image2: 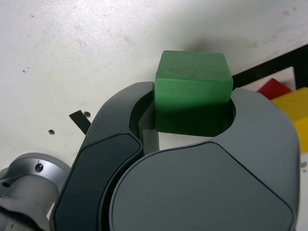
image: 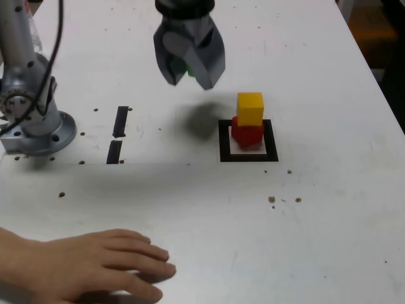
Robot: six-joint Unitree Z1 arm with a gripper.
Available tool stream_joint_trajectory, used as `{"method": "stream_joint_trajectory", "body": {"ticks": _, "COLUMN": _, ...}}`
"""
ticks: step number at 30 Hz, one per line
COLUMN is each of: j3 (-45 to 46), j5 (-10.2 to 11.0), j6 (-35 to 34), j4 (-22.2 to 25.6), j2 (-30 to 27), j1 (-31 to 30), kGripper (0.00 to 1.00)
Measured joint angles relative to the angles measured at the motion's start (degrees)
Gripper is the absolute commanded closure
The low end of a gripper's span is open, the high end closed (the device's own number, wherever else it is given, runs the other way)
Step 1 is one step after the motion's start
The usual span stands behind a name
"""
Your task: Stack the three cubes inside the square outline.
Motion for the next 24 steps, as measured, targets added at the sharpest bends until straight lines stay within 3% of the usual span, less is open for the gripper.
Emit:
{"method": "stream_joint_trajectory", "body": {"ticks": 8, "j3": -9.87, "j5": -1.98, "j6": -0.07, "j4": 5.73, "j2": -0.87, "j1": -5.20, "kGripper": 0.87}}
{"method": "stream_joint_trajectory", "body": {"ticks": 13, "j3": -17.82, "j5": -5.02, "j6": -0.14, "j4": 12.33, "j2": 1.04, "j1": -7.32, "kGripper": 0.87}}
{"method": "stream_joint_trajectory", "body": {"ticks": 24, "j3": -23.89, "j5": -6.38, "j6": -0.14, "j4": 18.12, "j2": 6.82, "j1": -9.00, "kGripper": 0.87}}
